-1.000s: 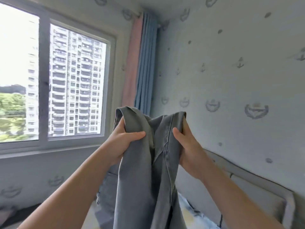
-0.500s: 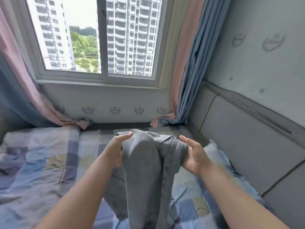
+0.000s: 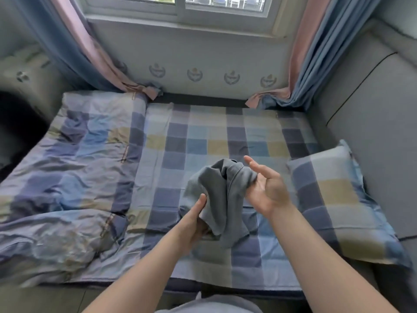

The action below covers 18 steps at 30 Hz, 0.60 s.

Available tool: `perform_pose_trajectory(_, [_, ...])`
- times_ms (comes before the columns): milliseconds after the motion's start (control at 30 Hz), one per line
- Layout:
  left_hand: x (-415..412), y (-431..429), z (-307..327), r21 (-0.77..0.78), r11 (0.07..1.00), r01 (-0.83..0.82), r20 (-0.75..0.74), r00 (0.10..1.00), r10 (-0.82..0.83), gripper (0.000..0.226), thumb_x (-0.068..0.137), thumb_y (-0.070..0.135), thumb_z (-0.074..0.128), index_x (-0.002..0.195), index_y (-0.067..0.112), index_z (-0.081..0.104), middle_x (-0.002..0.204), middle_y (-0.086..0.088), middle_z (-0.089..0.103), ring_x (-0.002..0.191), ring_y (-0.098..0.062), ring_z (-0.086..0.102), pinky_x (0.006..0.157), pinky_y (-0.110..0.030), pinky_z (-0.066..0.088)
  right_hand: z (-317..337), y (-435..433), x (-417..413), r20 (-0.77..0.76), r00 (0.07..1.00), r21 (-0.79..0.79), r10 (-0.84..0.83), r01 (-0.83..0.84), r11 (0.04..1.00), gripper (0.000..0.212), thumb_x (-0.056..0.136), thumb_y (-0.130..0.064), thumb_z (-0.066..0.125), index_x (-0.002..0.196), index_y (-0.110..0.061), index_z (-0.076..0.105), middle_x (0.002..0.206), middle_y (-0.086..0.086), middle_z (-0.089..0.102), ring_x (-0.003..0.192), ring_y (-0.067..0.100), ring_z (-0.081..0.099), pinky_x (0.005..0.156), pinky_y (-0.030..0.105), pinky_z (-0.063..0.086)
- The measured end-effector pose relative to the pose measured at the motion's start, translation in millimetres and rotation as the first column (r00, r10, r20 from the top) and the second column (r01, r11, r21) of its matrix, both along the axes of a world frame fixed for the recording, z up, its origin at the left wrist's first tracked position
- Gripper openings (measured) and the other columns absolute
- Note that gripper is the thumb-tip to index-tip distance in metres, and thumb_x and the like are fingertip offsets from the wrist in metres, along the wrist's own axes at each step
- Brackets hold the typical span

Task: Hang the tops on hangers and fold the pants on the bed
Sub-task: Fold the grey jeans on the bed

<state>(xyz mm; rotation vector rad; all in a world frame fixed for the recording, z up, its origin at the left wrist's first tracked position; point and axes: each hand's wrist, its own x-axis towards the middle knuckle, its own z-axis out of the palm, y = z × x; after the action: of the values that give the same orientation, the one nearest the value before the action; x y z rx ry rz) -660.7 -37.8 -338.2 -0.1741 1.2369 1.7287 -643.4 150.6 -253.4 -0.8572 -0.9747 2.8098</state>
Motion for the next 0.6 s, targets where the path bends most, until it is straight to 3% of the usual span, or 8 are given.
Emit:
perform_pose_trajectory(100, [8, 10, 4, 0.059, 0.997, 0.041, -0.052, 0.998, -0.038, 0.098, 0.065, 0.085, 0.063, 0.142, 0.026, 0.049, 0.144, -0.001, 0.057, 0.136, -0.021, 0.051, 0.116, -0.042, 0.036, 0, 13, -5, -0.028, 0.998, -0.067, -0.051, 0.049, 0.997, 0.060, 0.088, -0.007, 0.054, 0.145, -0.007, 0.038, 0.136, 0.032, 0.054, 0.125, 0.043, 0.058, 0.113, 0.051, 0.039])
perform_pose_trajectory(167, [7, 17, 12, 0.057, 0.997, 0.053, -0.081, 0.996, -0.048, 0.072, 0.080, 0.066, 0.063, 0.138, 0.024, 0.054, 0.139, -0.003, 0.062, 0.132, -0.022, 0.055, 0.114, -0.042, 0.039, 0, 21, -6, -0.050, 0.999, -0.096, -0.018, 0.013, 0.995, 0.036, 0.098, -0.010, 0.044, 0.132, 0.002, 0.045, 0.114, 0.033, 0.066, 0.116, 0.043, 0.061, 0.105, 0.050, 0.044])
perform_pose_trajectory(233, [3, 24, 22, 0.005, 1.000, 0.003, -0.143, 0.990, -0.003, 0.051, 0.085, 0.037, 0.069, 0.131, 0.017, 0.062, 0.127, -0.010, 0.069, 0.120, -0.029, 0.064, 0.106, -0.045, 0.048, 1, 29, -8, -0.041, 0.998, -0.035, 0.050, -0.052, 0.998, 0.026, 0.101, -0.016, 0.040, 0.116, 0.002, 0.051, 0.102, 0.028, 0.072, 0.112, 0.039, 0.062, 0.096, 0.046, 0.046])
perform_pose_trajectory(300, [-2, 30, 24, -0.060, 0.993, -0.104, -0.174, 0.981, 0.092, 0.039, 0.086, 0.017, 0.074, 0.123, 0.011, 0.067, 0.117, -0.014, 0.072, 0.109, -0.032, 0.069, 0.097, -0.047, 0.054, -2, 36, -9, -0.037, 0.989, 0.061, 0.145, -0.142, 0.988, 0.042, 0.099, -0.021, 0.049, 0.134, 0.001, 0.044, 0.124, 0.024, 0.066, 0.122, 0.035, 0.058, 0.104, 0.045, 0.043])
perform_pose_trajectory(367, [-7, 33, 27, -0.077, 0.972, -0.221, -0.157, 0.966, 0.207, 0.027, 0.091, 0.009, 0.069, 0.118, 0.005, 0.068, 0.112, -0.017, 0.073, 0.097, -0.030, 0.073, 0.085, -0.042, 0.058, -15, 44, -8, 0.032, 0.968, 0.277, 0.250, -0.249, 0.928, 0.075, 0.095, -0.028, 0.059, 0.158, -0.016, 0.021, 0.150, 0.012, 0.046, 0.134, 0.027, 0.049, 0.115, 0.044, 0.035])
perform_pose_trajectory(433, [-12, 33, 33, -0.041, 0.963, -0.266, -0.100, 0.960, 0.261, 0.024, 0.097, 0.011, 0.062, 0.118, 0.002, 0.069, 0.112, -0.020, 0.072, 0.095, -0.031, 0.072, 0.081, -0.040, 0.059, -28, 46, 2, 0.153, 0.948, 0.556, 0.278, -0.315, 0.769, 0.088, 0.093, -0.038, 0.062, 0.161, -0.027, 0.008, 0.146, 0.000, 0.040, 0.132, 0.017, 0.045, 0.112, 0.035, 0.035])
perform_pose_trajectory(500, [-17, 34, 44, 0.008, 0.962, -0.272, -0.013, 0.962, 0.272, 0.029, 0.101, 0.018, 0.056, 0.119, 0.000, 0.068, 0.113, -0.022, 0.072, 0.098, -0.033, 0.072, 0.084, -0.042, 0.059, -40, 40, 18, 0.184, 0.936, 0.685, 0.301, -0.342, 0.643, 0.098, 0.087, -0.049, 0.064, 0.160, -0.032, 0.001, 0.145, -0.012, 0.032, 0.136, 0.008, 0.035, 0.111, 0.029, 0.029])
perform_pose_trajectory(600, [-25, 37, 53, 0.054, 0.954, -0.294, 0.108, 0.952, 0.287, 0.039, 0.104, 0.027, 0.050, 0.123, -0.002, 0.066, 0.119, -0.025, 0.069, 0.107, -0.035, 0.069, 0.095, -0.045, 0.054, -60, 19, 44, 0.116, 0.920, 0.663, 0.375, -0.353, 0.660, 0.092, 0.082, -0.054, 0.066, 0.152, -0.046, 0.008, 0.144, -0.037, 0.029, 0.132, -0.013, 0.037, 0.103, 0.013, 0.033])
